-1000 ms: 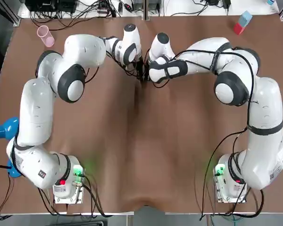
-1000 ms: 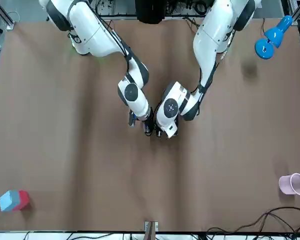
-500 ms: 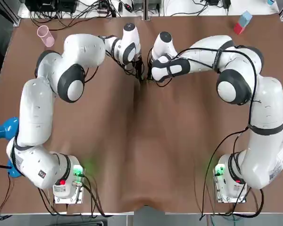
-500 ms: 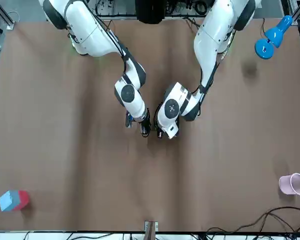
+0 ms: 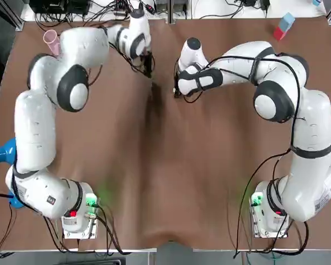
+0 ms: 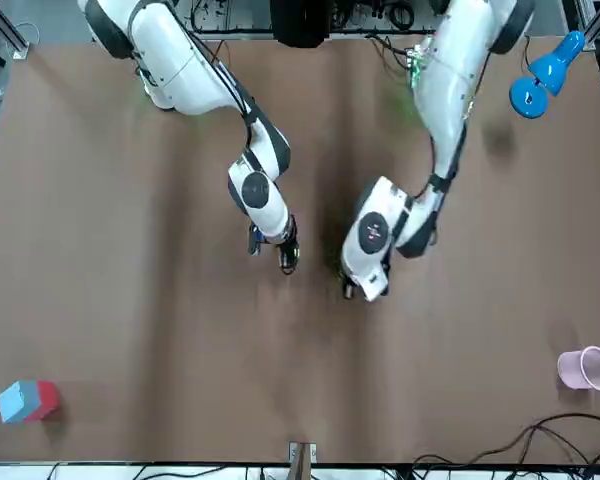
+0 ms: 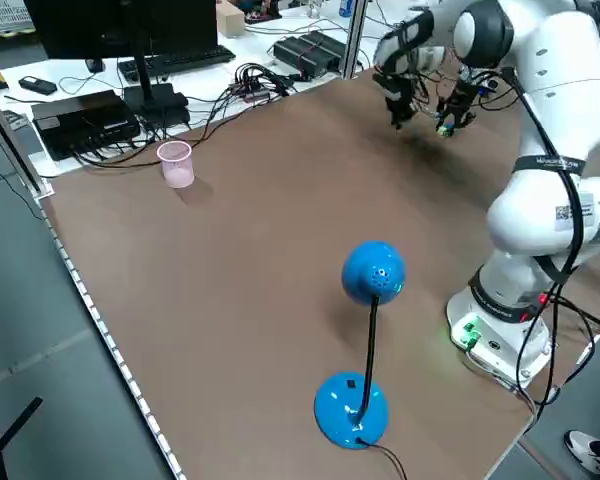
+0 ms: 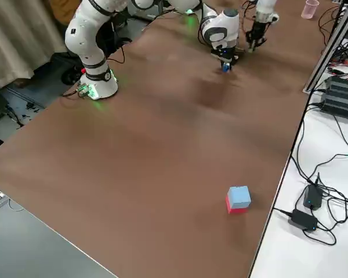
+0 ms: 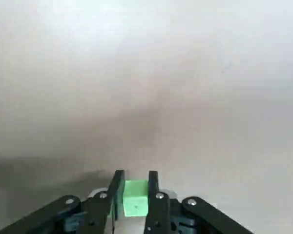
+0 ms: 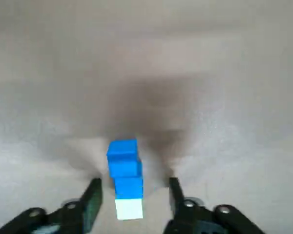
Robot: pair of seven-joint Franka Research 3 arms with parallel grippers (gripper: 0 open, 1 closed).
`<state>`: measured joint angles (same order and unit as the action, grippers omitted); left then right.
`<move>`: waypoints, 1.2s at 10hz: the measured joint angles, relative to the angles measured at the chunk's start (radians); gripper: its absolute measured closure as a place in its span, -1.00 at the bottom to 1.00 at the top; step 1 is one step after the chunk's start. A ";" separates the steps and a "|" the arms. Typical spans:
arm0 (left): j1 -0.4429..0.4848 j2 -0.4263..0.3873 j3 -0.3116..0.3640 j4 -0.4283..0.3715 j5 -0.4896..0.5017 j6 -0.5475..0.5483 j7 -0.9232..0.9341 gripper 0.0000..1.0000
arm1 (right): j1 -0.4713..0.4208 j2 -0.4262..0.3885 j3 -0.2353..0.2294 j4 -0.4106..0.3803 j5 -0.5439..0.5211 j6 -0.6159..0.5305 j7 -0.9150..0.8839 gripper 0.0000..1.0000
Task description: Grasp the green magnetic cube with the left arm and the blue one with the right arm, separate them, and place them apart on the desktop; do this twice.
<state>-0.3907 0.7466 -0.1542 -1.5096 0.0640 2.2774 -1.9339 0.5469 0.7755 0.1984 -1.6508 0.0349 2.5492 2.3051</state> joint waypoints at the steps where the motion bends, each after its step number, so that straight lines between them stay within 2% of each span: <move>1: 0.044 -0.002 0.002 0.023 0.010 0.009 0.051 0.53 | -0.007 -0.011 0.000 0.014 0.000 -0.040 0.000 -0.67; 2: 0.092 -0.001 0.002 0.046 0.010 0.056 0.101 0.53 | -0.010 -0.019 0.000 0.026 0.000 -0.064 0.000 -0.94; 4: 0.147 0.023 0.002 0.078 0.010 0.222 0.141 0.53 | -0.013 -0.027 0.000 0.032 0.000 -0.078 0.000 -0.94; 7: 0.115 0.135 0.000 0.096 0.014 0.508 0.235 0.52 | -0.029 -0.026 -0.001 0.015 0.001 -0.109 0.001 -0.90; 8: 0.107 0.172 0.000 0.108 0.014 0.563 0.291 0.50 | -0.036 -0.025 -0.001 0.002 0.001 -0.109 0.002 -0.89; 9: 0.105 0.191 0.000 0.121 0.014 0.582 0.320 0.28 | -0.042 -0.025 -0.001 -0.006 0.001 -0.107 0.002 -0.84; 10: 0.108 0.190 0.000 0.135 0.012 0.586 0.325 -0.06 | -0.043 -0.025 0.000 -0.008 0.004 -0.105 0.002 -0.79; 11: 0.114 0.167 -0.001 0.148 0.004 0.545 0.317 -0.38 | -0.043 -0.025 0.006 -0.008 0.009 -0.100 0.002 -0.67; 12: 0.119 0.120 -0.003 0.149 -0.008 0.428 0.310 -0.65 | -0.043 -0.025 0.013 -0.008 0.020 -0.089 0.003 -0.58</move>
<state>-0.2717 0.8668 -0.1574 -1.3609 0.0557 2.7051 -1.6236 0.5041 0.7502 0.2112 -1.6588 0.0552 2.4607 2.3080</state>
